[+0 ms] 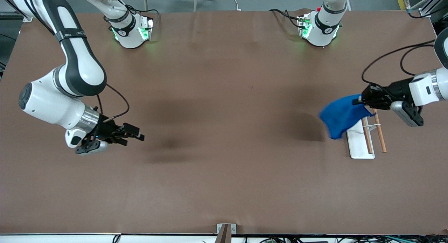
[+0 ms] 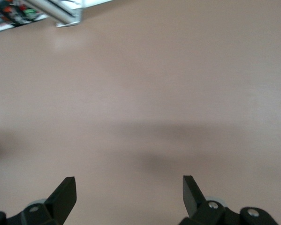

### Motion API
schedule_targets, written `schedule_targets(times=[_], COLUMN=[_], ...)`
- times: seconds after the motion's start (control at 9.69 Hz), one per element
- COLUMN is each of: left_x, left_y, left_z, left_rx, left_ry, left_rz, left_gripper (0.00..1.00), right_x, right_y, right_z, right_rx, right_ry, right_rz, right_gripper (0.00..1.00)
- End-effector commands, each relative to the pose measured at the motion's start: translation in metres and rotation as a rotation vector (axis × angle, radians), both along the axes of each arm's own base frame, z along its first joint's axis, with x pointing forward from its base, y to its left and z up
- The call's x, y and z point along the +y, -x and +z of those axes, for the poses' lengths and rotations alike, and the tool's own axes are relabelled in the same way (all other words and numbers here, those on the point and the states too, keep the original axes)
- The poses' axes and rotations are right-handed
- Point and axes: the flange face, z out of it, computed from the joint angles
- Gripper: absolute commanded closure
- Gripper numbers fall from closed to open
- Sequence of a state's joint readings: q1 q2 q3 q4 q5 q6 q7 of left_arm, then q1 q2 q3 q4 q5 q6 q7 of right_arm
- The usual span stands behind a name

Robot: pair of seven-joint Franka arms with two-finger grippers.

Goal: Right arm passes towel to left arm to hang
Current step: 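Carry the towel over the dowel rack with the left gripper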

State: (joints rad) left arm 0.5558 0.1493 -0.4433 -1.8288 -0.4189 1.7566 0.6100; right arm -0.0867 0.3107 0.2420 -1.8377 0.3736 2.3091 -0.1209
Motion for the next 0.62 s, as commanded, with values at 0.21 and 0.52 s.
schedule_targets(times=[0.21, 0.52], left_x=[0.114, 0.178], left_y=[-0.01, 0.012], left_z=[-0.041, -0.047], left_rx=[-0.011, -0.031], left_ry=[-0.2, -0.241], left_rz=[0.139, 0.116], left_gripper=[1.0, 1.0], right_x=[-0.097, -0.132], right_y=[0.033, 0.056], right_z=[0.097, 0.187], right_rx=[0.037, 0.117], right_ry=[0.311, 0.326], right_rz=[-0.163, -0.21], right_gripper=[0.0, 0.0])
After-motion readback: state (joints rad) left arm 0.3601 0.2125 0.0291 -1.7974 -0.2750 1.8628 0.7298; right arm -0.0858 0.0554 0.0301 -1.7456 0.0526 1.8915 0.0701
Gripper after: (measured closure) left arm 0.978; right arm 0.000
